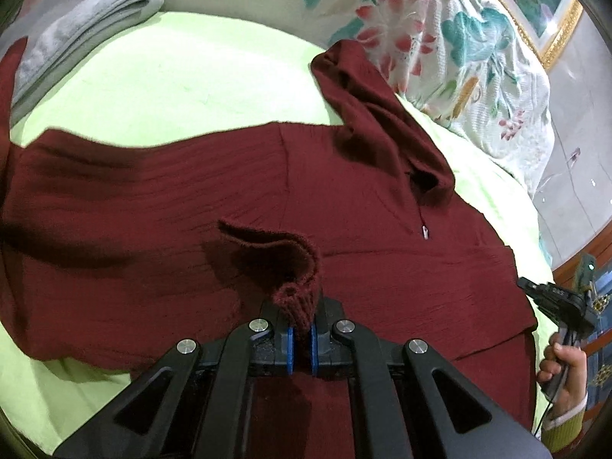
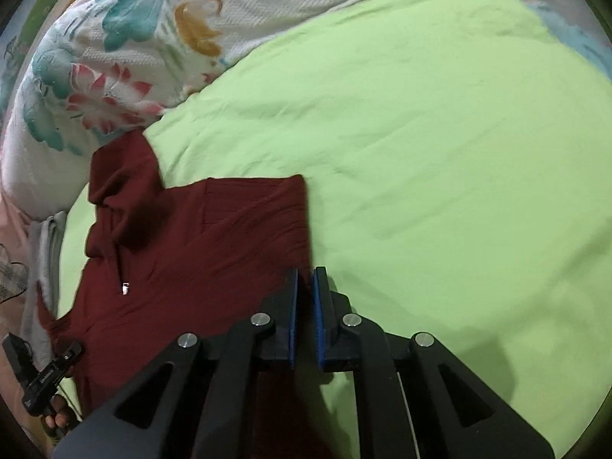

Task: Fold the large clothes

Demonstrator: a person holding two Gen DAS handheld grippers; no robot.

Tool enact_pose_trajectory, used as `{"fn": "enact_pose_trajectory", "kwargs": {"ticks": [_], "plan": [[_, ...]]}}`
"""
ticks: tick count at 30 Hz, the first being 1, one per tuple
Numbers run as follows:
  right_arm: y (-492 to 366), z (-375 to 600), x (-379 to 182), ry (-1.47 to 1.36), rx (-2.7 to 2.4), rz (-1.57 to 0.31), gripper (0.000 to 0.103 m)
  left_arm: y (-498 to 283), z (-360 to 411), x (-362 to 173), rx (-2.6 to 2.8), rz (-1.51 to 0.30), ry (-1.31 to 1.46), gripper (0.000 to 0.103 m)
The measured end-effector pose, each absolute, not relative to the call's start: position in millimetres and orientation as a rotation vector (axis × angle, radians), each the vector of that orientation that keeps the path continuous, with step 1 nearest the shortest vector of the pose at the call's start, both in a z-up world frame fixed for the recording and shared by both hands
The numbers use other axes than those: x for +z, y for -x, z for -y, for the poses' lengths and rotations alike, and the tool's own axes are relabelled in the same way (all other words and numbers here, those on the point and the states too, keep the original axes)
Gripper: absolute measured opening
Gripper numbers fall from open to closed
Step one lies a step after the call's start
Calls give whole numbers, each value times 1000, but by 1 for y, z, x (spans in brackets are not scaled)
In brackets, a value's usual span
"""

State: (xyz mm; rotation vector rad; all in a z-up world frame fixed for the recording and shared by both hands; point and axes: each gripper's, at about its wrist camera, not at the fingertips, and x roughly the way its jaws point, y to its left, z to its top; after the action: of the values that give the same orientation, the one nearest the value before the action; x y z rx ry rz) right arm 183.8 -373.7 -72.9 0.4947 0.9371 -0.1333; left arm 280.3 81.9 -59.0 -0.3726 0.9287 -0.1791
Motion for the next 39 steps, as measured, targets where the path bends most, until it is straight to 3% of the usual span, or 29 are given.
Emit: {"fn": "enact_pose_trajectory", "kwargs": {"ticks": [3,5,6,12,17,24,29,35,37,38,39], "plan": [[-166,348,-54,-452,-21,-873,13,-278,-88,-62,-175,-935,398,5],[-163,322,-59,-436,105,-910,38,-276,-89,-62,-170,-940,397,6],[-164,316,-64,-429,113,-939,44,-275,-89,-62,-167,-942,391,6],[-146,314,-69,-438,43,-951,45,-248,-121,-50,-91,-916,360,8],[-124,293,-49,-452,121,-902,57,-229,-181,-34,32,-868,414,9],[-113,257,-50,-450,206,-937,58,-248,-265,-9,195,-801,485,43],[-115,246,-50,-451,235,-951,58,-290,-316,-3,254,-805,525,47],[-114,247,-49,-444,222,-957,58,-338,-376,-7,343,-822,578,45],[-114,249,-53,-452,221,-968,59,-344,-389,-11,338,-805,620,36],[-114,250,-57,-463,223,-976,59,-345,-392,-13,334,-799,628,14],[-114,250,-59,-470,223,-983,59,-347,-393,-14,318,-795,636,10]]}}
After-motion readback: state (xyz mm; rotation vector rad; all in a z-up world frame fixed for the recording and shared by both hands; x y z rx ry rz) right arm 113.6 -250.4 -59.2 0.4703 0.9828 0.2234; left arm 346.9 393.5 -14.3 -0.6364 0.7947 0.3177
